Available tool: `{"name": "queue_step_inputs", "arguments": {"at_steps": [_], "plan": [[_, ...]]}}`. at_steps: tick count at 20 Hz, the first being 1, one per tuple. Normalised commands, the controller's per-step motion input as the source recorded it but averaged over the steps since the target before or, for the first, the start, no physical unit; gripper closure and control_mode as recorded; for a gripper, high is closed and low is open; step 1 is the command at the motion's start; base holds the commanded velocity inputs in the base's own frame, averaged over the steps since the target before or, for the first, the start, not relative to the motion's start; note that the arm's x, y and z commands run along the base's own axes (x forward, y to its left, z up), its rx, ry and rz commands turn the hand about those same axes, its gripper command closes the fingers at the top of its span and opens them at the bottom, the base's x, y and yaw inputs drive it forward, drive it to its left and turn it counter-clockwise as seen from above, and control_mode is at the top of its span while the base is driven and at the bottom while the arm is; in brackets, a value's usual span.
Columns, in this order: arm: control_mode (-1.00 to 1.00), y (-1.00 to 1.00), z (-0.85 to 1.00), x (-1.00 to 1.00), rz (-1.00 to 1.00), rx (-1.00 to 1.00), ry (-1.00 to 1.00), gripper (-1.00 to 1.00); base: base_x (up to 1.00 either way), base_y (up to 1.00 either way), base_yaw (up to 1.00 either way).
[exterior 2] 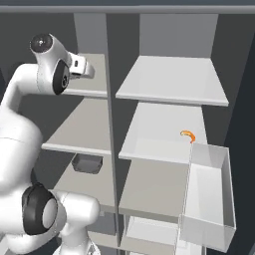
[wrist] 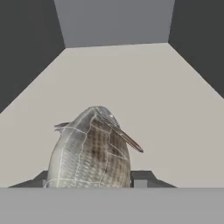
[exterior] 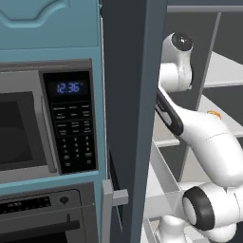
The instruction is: Pick up the frozen fish from the freezer, place it on any shelf in the fridge, and close the fridge and freezer doors when done.
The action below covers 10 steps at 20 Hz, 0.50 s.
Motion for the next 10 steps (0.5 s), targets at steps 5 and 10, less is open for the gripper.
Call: {"name": "queue_step_inputs", "arguments": {"at_steps": [5,10], "plan": [[-1.00,0.00,0.59,-1.00,0.00,0.05,0.00,1.00,0.00,0.00,0.00],[-1.00,-0.06,0.41,-1.00,0.00,0.09,0.00,1.00,0.00,0.00,0.00]]}}
